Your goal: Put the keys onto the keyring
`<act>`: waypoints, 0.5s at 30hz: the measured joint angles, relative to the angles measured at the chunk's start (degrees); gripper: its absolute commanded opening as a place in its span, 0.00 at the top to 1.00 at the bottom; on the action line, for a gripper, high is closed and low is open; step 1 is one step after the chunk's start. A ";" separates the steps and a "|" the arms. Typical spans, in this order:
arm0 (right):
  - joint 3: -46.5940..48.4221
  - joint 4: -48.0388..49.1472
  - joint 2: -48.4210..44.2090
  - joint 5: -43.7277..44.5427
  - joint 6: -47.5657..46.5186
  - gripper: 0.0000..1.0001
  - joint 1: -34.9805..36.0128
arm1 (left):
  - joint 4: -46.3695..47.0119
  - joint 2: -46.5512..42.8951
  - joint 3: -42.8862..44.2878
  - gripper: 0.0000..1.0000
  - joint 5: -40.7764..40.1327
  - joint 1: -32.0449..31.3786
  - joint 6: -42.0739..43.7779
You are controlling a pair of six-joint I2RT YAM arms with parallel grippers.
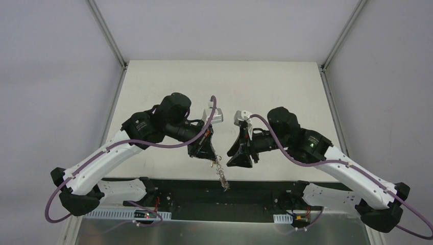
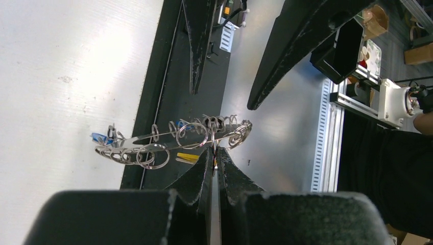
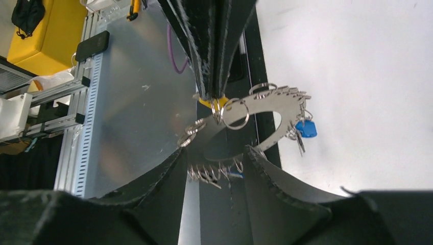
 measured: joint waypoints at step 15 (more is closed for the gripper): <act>-4.92 16.52 -2.67 3.45 -1.16 0.56 3.72 | 0.17 0.00 0.24 1.00 2.03 -0.35 0.00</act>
